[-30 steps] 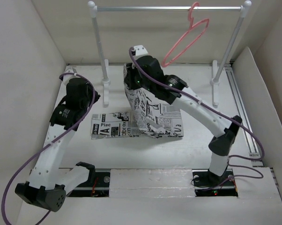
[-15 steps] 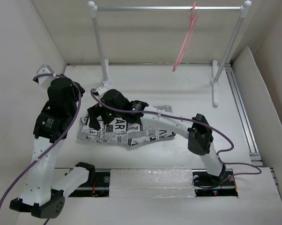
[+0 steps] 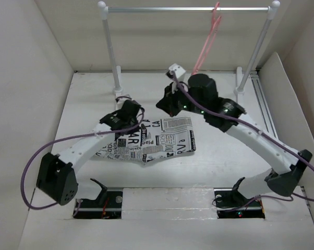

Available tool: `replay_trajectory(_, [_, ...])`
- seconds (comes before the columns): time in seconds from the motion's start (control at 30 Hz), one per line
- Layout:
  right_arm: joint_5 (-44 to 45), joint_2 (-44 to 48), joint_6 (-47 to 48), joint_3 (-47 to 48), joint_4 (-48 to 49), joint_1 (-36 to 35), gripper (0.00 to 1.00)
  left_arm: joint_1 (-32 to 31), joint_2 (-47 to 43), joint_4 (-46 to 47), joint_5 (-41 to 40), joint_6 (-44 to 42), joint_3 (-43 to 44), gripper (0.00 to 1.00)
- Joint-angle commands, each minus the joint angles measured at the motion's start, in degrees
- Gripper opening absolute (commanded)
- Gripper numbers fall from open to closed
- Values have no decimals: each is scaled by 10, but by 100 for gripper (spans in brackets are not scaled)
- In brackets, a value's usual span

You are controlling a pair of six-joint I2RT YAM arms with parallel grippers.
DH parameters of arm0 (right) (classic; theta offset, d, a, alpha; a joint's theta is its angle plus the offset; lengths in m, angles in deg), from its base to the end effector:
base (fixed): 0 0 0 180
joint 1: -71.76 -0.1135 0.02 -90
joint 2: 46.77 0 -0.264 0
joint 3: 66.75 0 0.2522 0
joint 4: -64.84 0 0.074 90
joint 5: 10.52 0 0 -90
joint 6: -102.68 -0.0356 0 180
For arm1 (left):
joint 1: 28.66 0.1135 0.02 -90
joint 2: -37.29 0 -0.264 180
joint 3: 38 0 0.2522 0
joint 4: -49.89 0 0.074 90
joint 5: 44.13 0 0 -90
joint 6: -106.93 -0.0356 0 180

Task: Place the trousers on the hanger
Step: Pick up the hanger from the clothesline.

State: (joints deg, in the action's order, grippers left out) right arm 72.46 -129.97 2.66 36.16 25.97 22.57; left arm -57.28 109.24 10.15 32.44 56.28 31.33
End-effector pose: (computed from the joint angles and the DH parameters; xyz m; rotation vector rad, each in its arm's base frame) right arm 0.2120 0.2522 0.4248 -0.7473 1.8420 0.8036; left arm 0.2413 -0.1223 0.2798 -0.3350 2.2853 -0.3440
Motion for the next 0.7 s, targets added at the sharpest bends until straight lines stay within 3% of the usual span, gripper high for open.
replay_trajectory(0.0, [-15,42,58,60,-63,53,1,-75,19,2,-69,-2,111,0])
replay_trajectory(0.1, [-81,65,55,108,-68,187,8,-142,96,-83,-194,-13,230,0])
replay_trajectory(0.13, [-103,64,52,115,-52,261,10,-150,122,-93,-229,-10,251,0])
replay_trajectory(0.2, [-181,48,29,122,-30,327,16,-155,137,-96,-229,-6,274,0])
replay_trajectory(0.23, [-203,36,19,125,-3,378,30,-155,138,-72,-183,-26,270,0])
replay_trajectory(0.3, [-250,-5,-12,138,21,411,39,-139,129,-10,-123,-38,227,0])
replay_trajectory(0.33, [-253,-21,-21,147,29,421,51,-139,108,15,-74,-42,207,0])
replay_trajectory(0.43, [-263,-71,-52,177,63,443,72,-139,60,99,3,-49,126,0])
replay_trajectory(0.53, [-301,-110,-97,183,125,449,82,-139,50,117,25,-44,87,0])
replay_trajectory(0.67, [-332,-140,-155,164,206,441,86,-144,65,99,33,-46,68,12])
